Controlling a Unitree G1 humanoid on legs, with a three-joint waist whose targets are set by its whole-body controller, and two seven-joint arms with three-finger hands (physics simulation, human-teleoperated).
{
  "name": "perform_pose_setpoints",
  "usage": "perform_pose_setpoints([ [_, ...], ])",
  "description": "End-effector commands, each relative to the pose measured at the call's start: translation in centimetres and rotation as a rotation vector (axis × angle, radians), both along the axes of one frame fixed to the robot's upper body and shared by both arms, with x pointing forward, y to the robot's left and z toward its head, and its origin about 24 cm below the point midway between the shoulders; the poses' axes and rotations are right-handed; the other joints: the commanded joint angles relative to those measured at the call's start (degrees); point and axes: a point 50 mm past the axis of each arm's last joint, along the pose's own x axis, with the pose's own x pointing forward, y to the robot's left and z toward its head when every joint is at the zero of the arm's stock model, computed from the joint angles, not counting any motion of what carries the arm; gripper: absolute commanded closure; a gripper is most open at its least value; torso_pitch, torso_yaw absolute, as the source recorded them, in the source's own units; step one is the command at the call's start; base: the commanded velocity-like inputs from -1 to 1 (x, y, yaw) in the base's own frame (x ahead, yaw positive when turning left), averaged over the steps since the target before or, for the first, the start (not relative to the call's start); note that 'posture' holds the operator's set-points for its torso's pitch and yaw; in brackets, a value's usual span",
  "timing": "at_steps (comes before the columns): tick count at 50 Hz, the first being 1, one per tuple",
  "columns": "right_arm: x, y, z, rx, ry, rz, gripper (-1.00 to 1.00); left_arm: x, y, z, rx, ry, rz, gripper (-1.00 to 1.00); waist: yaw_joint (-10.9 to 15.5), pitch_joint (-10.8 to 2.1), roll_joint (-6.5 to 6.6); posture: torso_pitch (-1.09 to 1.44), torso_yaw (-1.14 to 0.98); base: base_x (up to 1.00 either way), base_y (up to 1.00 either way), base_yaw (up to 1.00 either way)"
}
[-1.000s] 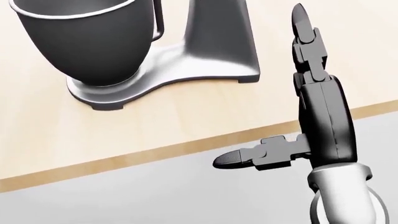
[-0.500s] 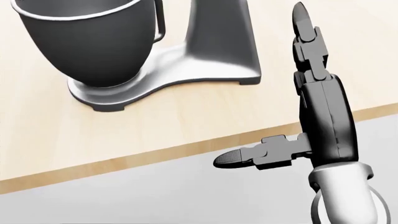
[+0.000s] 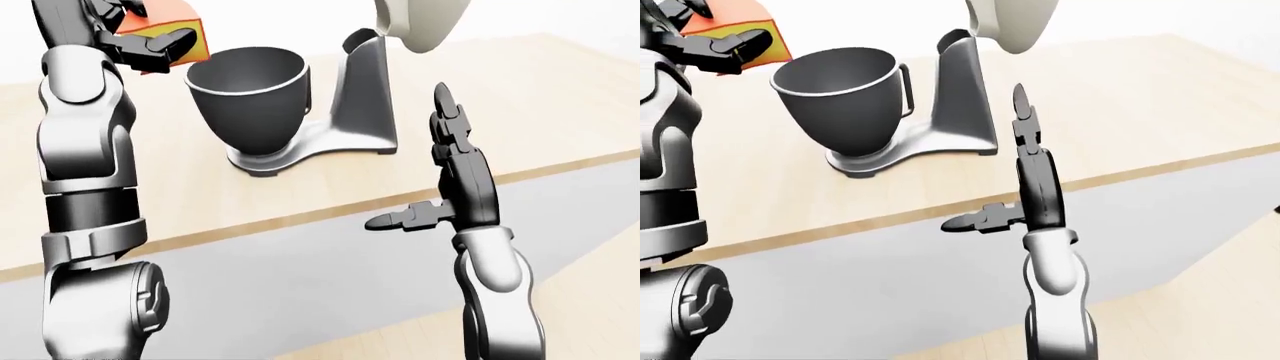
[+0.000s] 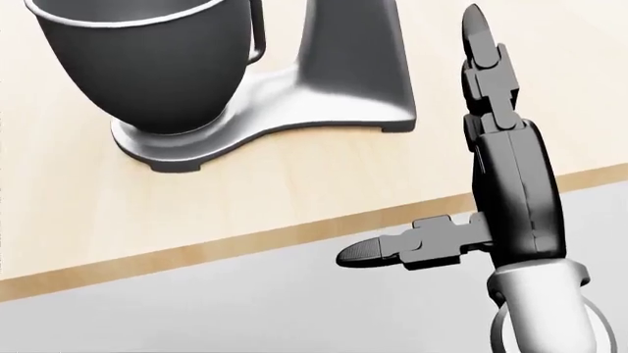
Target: Place the cheese in the stand mixer bowl.
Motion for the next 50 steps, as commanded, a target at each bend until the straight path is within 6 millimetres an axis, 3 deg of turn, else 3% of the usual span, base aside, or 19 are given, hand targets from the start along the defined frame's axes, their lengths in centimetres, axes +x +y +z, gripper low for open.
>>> perform_pose_setpoints([
  [1,-0.5,0.1,1.3,-0.001,-0.082,0.006,-1.0,-1.1,-0.5,2.6,0.023,-0.112,-0.009,1.0,-0.03,-1.55,0.29,0.0,0.0,0.0,0.0,0.0],
  [16,-0.6,0.1,1.2,0.004,-0.085,0.007,-1.0,-0.4,-3.7,3.4,0.043,-0.112,-0.085,1.0,0.19,-1.55,-0.18,0.0,0.0,0.0,0.0,0.0],
  [23,-0.6,0.0,1.1,0.006,-0.084,0.007,-1.0,0.3,-4.8,2.5,0.049,-0.084,-0.102,1.0,0.23,-1.61,-0.28,0.0,0.0,0.0,0.0,0.0],
  [50,-0.8,0.1,1.0,0.013,-0.086,0.011,-1.0,1.3,-7.6,2.5,0.035,-0.084,-0.158,1.0,0.31,-1.7,-0.7,0.0,0.0,0.0,0.0,0.0],
])
